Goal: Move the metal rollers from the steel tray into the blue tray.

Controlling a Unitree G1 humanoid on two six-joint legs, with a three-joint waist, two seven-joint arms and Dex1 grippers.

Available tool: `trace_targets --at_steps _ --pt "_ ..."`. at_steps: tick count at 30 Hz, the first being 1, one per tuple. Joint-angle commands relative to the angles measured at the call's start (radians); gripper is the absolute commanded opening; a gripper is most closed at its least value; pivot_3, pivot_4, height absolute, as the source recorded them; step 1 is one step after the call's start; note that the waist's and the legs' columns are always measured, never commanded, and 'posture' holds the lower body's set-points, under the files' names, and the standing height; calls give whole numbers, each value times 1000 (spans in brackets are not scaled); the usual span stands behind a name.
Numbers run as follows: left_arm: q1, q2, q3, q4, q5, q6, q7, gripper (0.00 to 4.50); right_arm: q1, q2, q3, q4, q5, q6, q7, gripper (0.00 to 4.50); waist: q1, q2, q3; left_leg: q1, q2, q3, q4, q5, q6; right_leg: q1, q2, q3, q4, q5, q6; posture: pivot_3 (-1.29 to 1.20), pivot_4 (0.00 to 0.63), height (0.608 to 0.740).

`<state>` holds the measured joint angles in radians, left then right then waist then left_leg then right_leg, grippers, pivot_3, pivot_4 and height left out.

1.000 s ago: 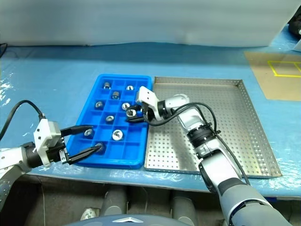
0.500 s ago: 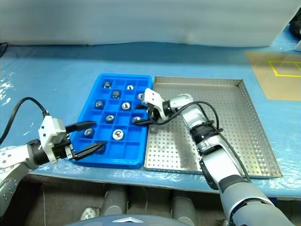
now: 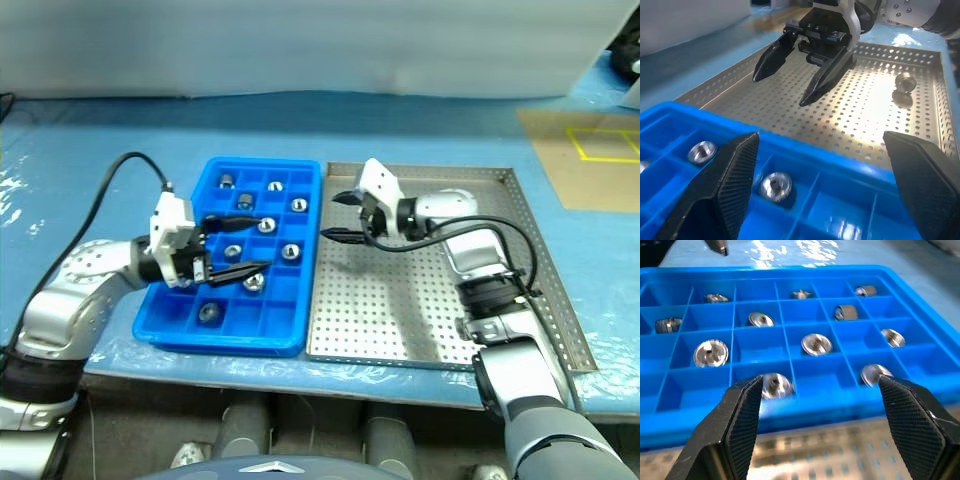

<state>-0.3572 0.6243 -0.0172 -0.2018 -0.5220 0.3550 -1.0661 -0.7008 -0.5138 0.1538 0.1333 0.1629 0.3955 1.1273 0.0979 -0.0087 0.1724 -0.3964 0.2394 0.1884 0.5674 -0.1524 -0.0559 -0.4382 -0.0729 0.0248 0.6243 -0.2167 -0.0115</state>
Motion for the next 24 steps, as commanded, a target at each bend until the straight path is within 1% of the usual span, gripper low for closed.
trace_targets --at_steps 1,7,11,14,18,21,24 --pt "-107 -53 -75 107 32 -69 -90 4203 89 -83 -84 -199 50 108 -38 3787 -22 0 0 0 0 0 0 0 0 0 0 1 0 0 0 -303 150 740" --pt "-244 -166 -172 295 68 -148 -234 4203 312 -211 -200 -472 102 266 -115 3787 -82 0 0 3 0 2 0 -1 1 1 1 4 0 0 0 -470 150 740" --pt "-296 -243 -212 398 88 -198 -307 4203 428 -247 -283 -614 148 373 -178 3787 -119 1 -1 9 0 6 0 -3 6 4 1 7 -1 1 1 -551 150 740" --pt "-299 -278 -229 422 97 -213 -340 4203 496 -259 -321 -690 177 427 -217 3787 -143 1 -1 11 0 7 1 -5 8 6 1 8 -1 1 1 -595 150 740" --pt "-284 -299 -243 422 105 -217 -370 4203 581 -258 -348 -781 216 485 -269 3787 -163 1 -1 11 0 7 4 -7 11 8 1 8 -2 1 2 -623 150 740" --pt "-271 -299 -239 413 105 -209 -373 4203 616 -253 -346 -821 239 509 -302 3787 -173 1 -1 11 -1 7 6 -8 13 10 1 8 -3 1 2 -620 150 740" --pt "-244 -281 -229 383 103 -188 -361 4203 624 -251 -298 -825 256 511 -317 3787 -180 1 -1 11 -1 8 8 -9 15 11 0 7 -4 1 3 -591 150 740"
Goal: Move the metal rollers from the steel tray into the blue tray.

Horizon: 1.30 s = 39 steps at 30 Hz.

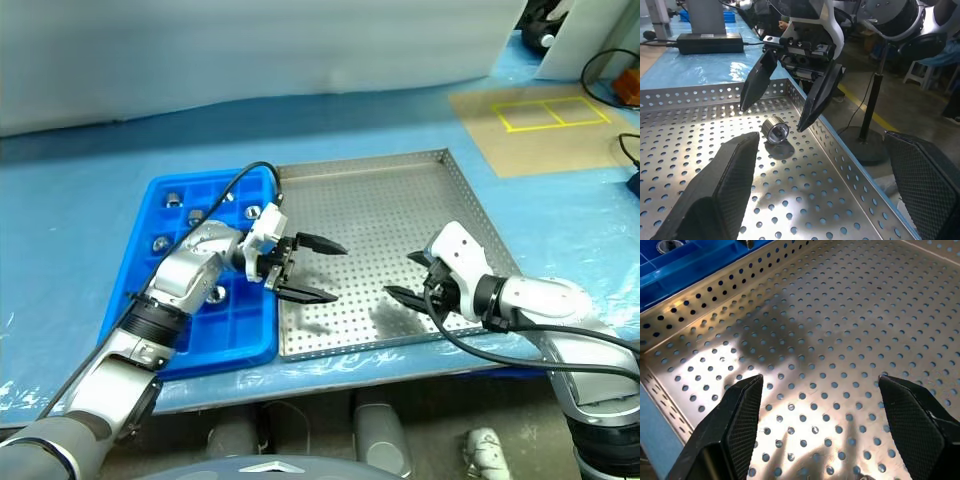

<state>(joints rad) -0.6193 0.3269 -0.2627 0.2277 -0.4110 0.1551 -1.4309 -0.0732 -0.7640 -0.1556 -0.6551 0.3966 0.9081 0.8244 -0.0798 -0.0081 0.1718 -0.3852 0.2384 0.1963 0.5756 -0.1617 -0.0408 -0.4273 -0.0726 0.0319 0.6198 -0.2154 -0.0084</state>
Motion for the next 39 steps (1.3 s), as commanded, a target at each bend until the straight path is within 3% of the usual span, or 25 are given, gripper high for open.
trace_targets --at_steps 1,6,12,19,35,39 --pt "26 23 19 -58 -9 18 8 4203 -3 -2 25 -34 26 -5 -16 3787 -5 0 0 0 0 0 0 0 0 0 0 0 0 0 0 -582 150 740" --pt "87 66 36 -157 -24 69 45 4203 -28 -22 71 39 3 -61 -5 3787 -8 0 0 -1 0 0 0 0 0 0 0 -1 -1 0 0 -511 150 740" --pt "159 92 44 -245 -32 107 88 4203 -5 -112 -3 299 -69 -182 8 3787 2 0 0 -1 -1 0 0 -1 2 2 -2 -1 -3 0 0 -488 150 740" --pt "154 70 34 -238 -32 107 105 4203 87 -183 -58 243 -21 -197 84 3787 10 1 0 -1 0 0 -3 -2 2 3 -1 -1 -8 0 0 -510 150 740" --pt "191 61 28 -271 -23 106 126 4203 69 -196 51 405 -117 -317 104 3787 9 1 0 -1 -1 2 -4 -3 4 4 -1 -2 -11 0 1 -480 150 740" --pt "200 64 29 -281 -23 107 135 4203 42 -180 67 430 -121 -343 108 2925 9 1 0 0 0 2 -3 -3 4 4 -1 -2 -11 0 1 -468 150 740"
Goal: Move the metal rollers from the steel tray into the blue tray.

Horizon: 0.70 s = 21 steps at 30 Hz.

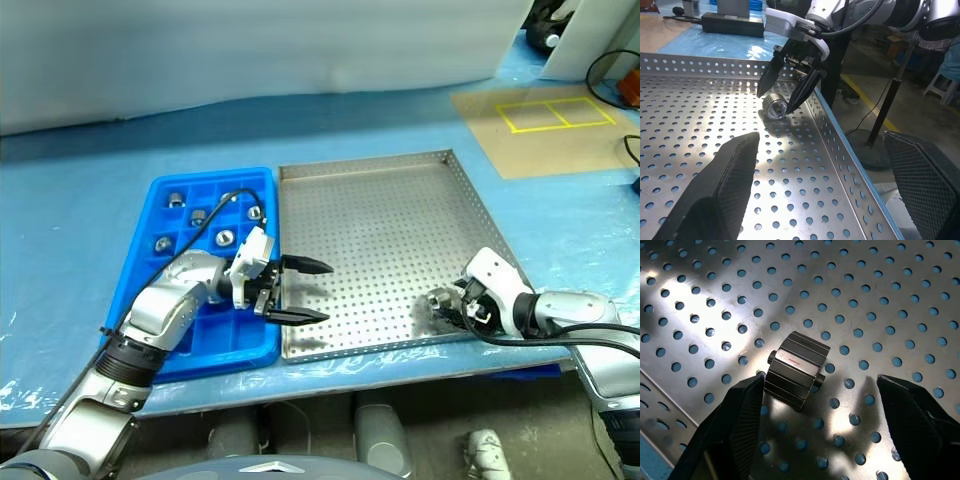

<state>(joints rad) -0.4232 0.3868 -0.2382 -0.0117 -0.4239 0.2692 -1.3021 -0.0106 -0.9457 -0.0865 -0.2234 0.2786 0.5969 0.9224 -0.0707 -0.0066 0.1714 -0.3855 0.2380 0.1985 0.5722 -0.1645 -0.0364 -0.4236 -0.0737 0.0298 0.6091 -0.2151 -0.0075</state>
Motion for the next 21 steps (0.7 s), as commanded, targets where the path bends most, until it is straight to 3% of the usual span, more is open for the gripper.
trace_targets --at_steps 1,7,21 --pt "5 5 6 -43 -10 -8 8 4203 -26 5 0 0 -3 -37 10 2556 0 0 0 0 0 0 0 0 0 0 0 0 0 0 0 -467 150 740" --pt "13 10 7 -50 -8 -10 19 4203 -43 18 16 17 -13 -57 5 626 2 0 0 0 0 0 0 0 0 0 0 0 0 0 0 -459 150 740" --pt "9 12 15 -44 -8 -14 39 4203 -106 63 34 44 -47 -56 -40 628 0 0 0 0 0 0 0 0 0 0 0 0 0 0 0 -448 150 740"
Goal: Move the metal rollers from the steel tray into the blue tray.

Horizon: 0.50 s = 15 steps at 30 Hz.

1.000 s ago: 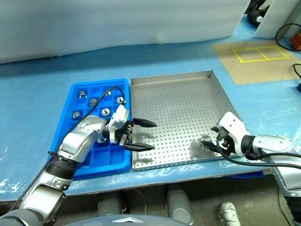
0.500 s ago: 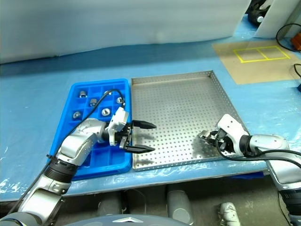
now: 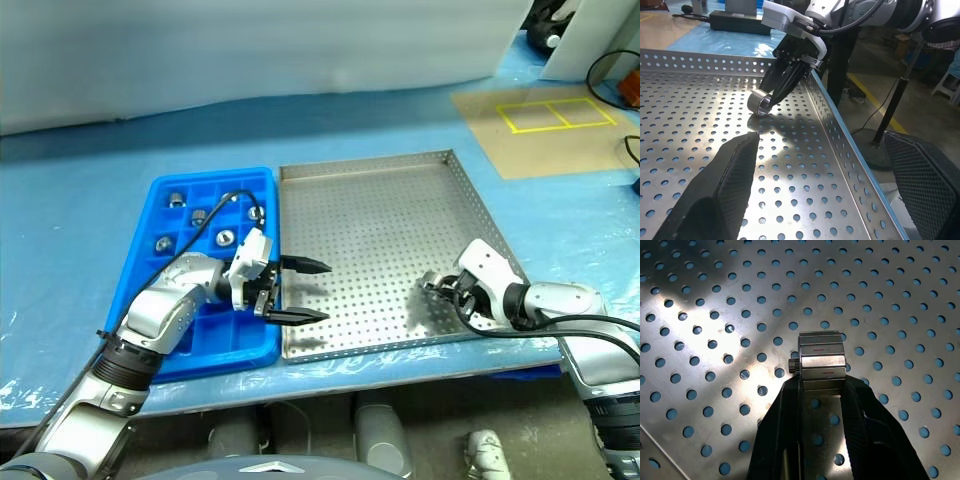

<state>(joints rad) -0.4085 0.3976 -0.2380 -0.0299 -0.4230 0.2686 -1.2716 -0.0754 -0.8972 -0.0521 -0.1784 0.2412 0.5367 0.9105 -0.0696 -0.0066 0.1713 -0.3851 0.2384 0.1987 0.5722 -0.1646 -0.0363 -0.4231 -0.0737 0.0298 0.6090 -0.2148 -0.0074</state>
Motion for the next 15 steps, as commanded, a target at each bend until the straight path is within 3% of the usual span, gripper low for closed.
trace_targets --at_steps 1,9,15 --pt "-6 1 18 -25 -10 -14 12 4203 -54 20 0 3 -12 7 -35 628 -1 0 0 0 0 0 0 0 0 0 0 0 0 0 0 -445 150 740" --pt "7 104 139 -63 -56 35 46 4203 -276 109 61 -128 104 121 9 628 1 1 0 2 1 0 -1 1 -1 -1 0 0 3 0 0 -362 150 740" --pt "60 194 229 -115 -68 55 92 4203 -426 193 164 -76 114 106 61 628 27 1 0 1 1 0 -2 1 -2 -1 0 -1 3 0 0 -229 150 740"
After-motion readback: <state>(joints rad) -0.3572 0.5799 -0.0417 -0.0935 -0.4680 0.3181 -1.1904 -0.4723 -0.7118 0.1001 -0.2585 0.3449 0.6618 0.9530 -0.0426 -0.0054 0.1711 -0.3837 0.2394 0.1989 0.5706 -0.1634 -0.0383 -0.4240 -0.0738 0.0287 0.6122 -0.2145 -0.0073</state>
